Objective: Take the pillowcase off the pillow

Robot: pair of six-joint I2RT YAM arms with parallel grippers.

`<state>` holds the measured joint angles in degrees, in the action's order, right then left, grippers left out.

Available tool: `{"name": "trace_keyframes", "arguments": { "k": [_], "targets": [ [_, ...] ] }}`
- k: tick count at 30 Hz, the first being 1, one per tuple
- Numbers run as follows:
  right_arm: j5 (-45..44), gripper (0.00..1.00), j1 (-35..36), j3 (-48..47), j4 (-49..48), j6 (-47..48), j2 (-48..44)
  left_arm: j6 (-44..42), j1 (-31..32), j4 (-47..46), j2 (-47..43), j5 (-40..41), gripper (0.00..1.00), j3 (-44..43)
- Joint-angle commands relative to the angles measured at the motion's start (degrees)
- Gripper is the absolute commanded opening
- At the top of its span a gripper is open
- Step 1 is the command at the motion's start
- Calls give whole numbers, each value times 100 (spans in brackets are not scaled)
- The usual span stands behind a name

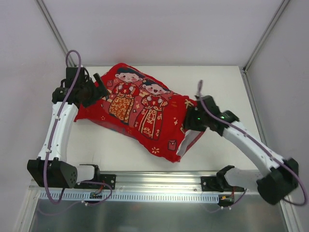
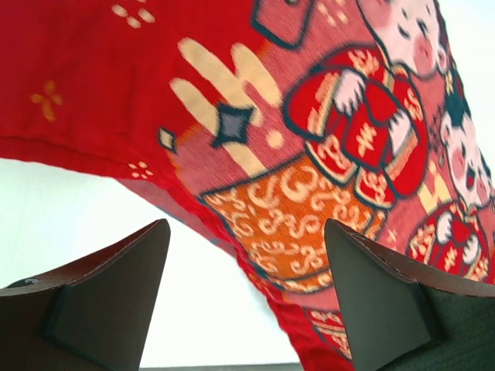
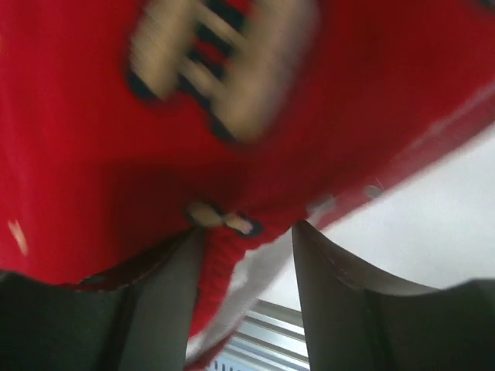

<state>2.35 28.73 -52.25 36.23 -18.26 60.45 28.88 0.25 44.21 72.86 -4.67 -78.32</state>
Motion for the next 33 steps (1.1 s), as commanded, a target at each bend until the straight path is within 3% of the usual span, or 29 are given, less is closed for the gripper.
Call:
{"name": "trace_keyframes", "arguments": {
  "k": [1,5,7,8,9,10,15,18,20,25,27,33],
  "targets": [
    [335,52,1010,-1056,-845,-55,1352,-243,220,317,-158,-69,82,-201],
    [1274,52,1634,-2802,-1250,-20,3038,-278,650,457,-202,1,82,-315],
    [1365,58,1951,-3456,-900,322,3393,-348,800,554,-211,10,82,-368],
    [1356,62,2022,-3667,-794,419,3465,-427,871,571,-220,-25,99,-376],
    [1304,66,2031,-3731,-758,481,3422,-454,1002,606,-220,18,99,-420],
    [1225,76,1996,-3635,-758,525,3308,-515,1064,694,-220,79,99,-438],
    [1101,88,1005,-1751,-1258,289,1747,-918,1590,765,-132,185,99,-587],
    [1180,90,310,-678,-1347,60,1103,-1269,2047,853,70,553,99,-736],
    [1302,91,-41,-244,-1329,-45,602,-1472,2610,1045,219,1279,99,-816],
    [1303,92,-175,679,-1145,-169,-251,-1825,3647,1713,457,2574,99,-816],
    [1286,93,-175,830,-1100,-213,-384,-1659,3771,2108,562,3102,99,-772],
    [1338,93,-184,980,-1074,-301,-455,-1211,3982,2417,764,3216,99,-597]
  ]
}}
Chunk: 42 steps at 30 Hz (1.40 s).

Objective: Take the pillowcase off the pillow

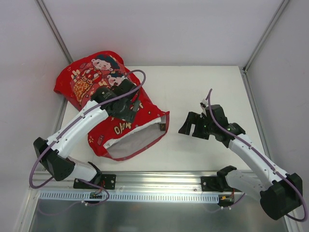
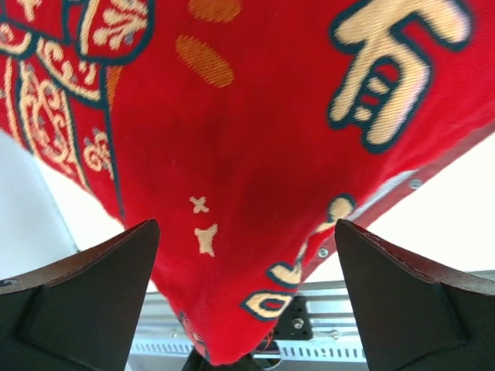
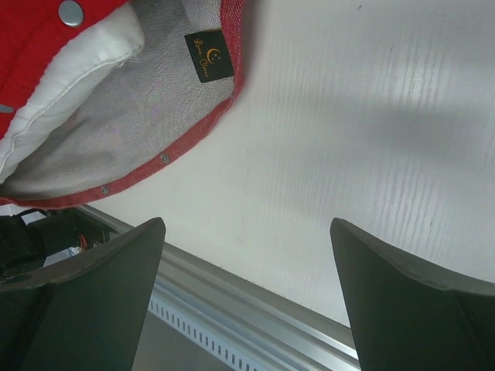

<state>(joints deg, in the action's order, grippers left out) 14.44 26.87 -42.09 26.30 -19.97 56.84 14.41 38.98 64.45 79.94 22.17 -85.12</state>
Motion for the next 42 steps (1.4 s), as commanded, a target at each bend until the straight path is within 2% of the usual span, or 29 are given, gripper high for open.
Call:
{"name": "trace_keyframes", "arguments": {
  "k": [1,2,4,6,7,8,9,15,17,22,30,36,38,39,42],
  "targets": [
    [138,93,11,-63,-108,-130,-85,446,110,393,205,716,98,197],
    [147,93,11,-72,-117,-122,-77,526,118,446,293,962,98,224],
    [200,93,20,-142,-126,-130,-24,650,110,481,556,1017,82,181],
    [217,93,133,-195,-160,-95,2,650,118,464,645,860,63,6],
    [200,93,247,-230,-187,-69,11,650,110,464,698,824,36,-91],
    [148,94,353,-300,-222,-69,20,642,110,455,716,780,23,-188],
    [8,94,597,-326,-335,-130,64,607,110,455,724,649,0,-407],
    [-266,94,1520,-476,-949,-508,748,501,84,323,637,-238,0,-1495],
    [-283,94,1741,-476,-1214,-640,863,553,-56,166,576,-905,0,-1752],
    [-415,95,2234,-432,-2050,-824,1083,1001,-971,-283,549,-2671,0,-2035],
    [-863,95,2279,-520,-2287,-1097,1128,1090,-1006,-485,681,-3034,0,-1710],
    [-1162,95,2217,-1151,-2375,-1598,1794,1169,-1007,-784,619,-3360,0,-1306],
    [-1293,93,2217,-1460,-2498,-1807,2094,1186,-1007,-828,619,-3465,0,-1235],
    [-1703,93,2226,-1478,-2647,-1931,2129,1186,-998,-854,619,-3474,0,-1183],
    [-2076,91,2147,-1215,-3270,-2353,2261,1134,-963,-1126,505,-3658,3,-806]
  ]
}}
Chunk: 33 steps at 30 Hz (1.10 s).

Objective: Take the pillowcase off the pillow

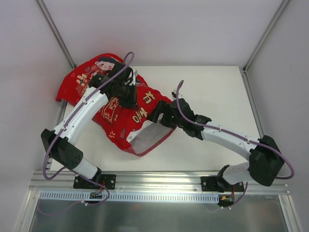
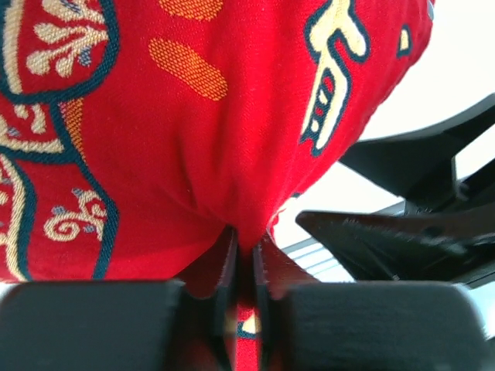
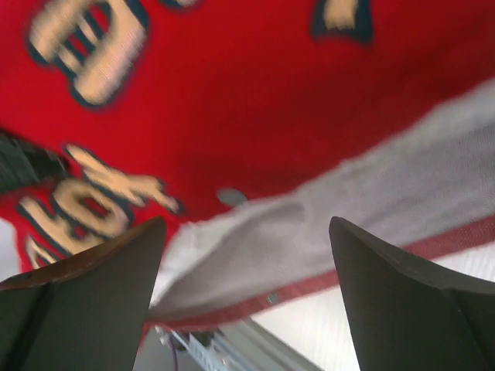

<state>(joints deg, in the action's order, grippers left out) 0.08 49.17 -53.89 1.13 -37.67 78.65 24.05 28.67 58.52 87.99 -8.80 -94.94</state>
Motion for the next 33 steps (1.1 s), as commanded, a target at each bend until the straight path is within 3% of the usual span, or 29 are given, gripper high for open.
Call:
{"name": "trace_keyframes", "arguments": {
  "k": [1,2,3,4,6,10,13,15,18,19,21,27,33],
  "targets": [
    [-632,91,-109,-112,-763,-618,185,135,113,-570,-343,-605,10,212],
    [-562,91,-144,-183,-798,-619,438,109,148,-587,-370,-571,24,230],
    [-379,92,-188,-236,-981,-619,545,65,192,-588,-422,-501,55,239],
    [-307,92,-188,-280,-1122,-645,694,-31,314,-588,-449,-396,76,256],
    [-167,92,-188,-315,-1429,-654,748,-146,420,-579,-562,-18,96,361],
    [-157,78,-232,-403,-1457,-452,573,-296,491,-579,-835,159,99,783],
    [-69,52,-407,-377,-1466,-390,213,-366,631,-570,-1090,439,97,1152],
    [96,49,-522,-412,-1449,-233,-33,-392,675,-570,-1274,502,97,1398],
    [291,52,-645,-596,-1124,-136,-96,-401,693,-570,-1433,581,97,1548],
    [309,42,-654,-631,-1054,-66,-78,-393,693,-561,-1459,651,96,1566],
    [134,1,-689,-623,-896,-21,-34,-366,684,-561,-1495,695,96,1575],
    [414,1,-953,-965,-632,119,106,-270,877,-570,-1197,756,99,1391],
    [713,1,-909,-1502,-341,-46,133,-253,1694,-526,-582,1511,99,591]
  ]
}}
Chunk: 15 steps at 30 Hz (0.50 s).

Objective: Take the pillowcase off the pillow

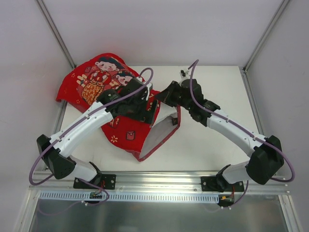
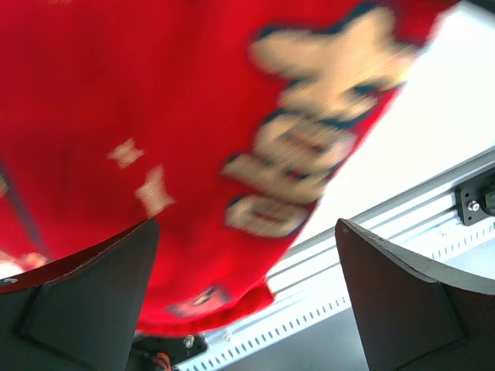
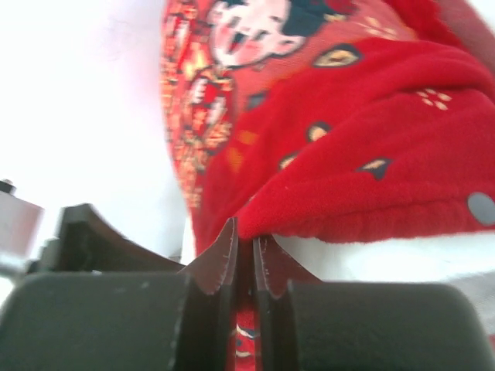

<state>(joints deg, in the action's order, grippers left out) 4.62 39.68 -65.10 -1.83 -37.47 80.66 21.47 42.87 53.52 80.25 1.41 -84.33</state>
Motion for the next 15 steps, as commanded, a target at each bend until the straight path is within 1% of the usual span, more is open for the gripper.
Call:
{"name": "trace_keyframes", "arguments": {
  "k": [1,8,9,11,12,13,14,15],
  "targets": [
    [258,1,57,-363,-37,-119,-77,15,344,-25,245,527,99,-531],
    [285,1,57,-161,-55,-278,-217,339,774,-96,755,1027,99,-690],
    [302,1,57,-152,-63,-304,-226,401,801,-131,799,1324,99,-690],
    [320,1,57,-135,-55,-313,-253,611,802,-131,930,1685,91,-690],
    [320,1,57,-100,-55,-331,-305,691,802,-114,992,1922,82,-698],
    [311,1,49,-64,-37,-331,-340,709,802,-113,1028,2255,68,-707],
    [329,1,31,-29,-29,-331,-376,700,802,-87,1071,2389,38,-733],
    [337,2,-21,102,-2,-331,-515,700,784,-52,1072,2503,23,-768]
  ]
}}
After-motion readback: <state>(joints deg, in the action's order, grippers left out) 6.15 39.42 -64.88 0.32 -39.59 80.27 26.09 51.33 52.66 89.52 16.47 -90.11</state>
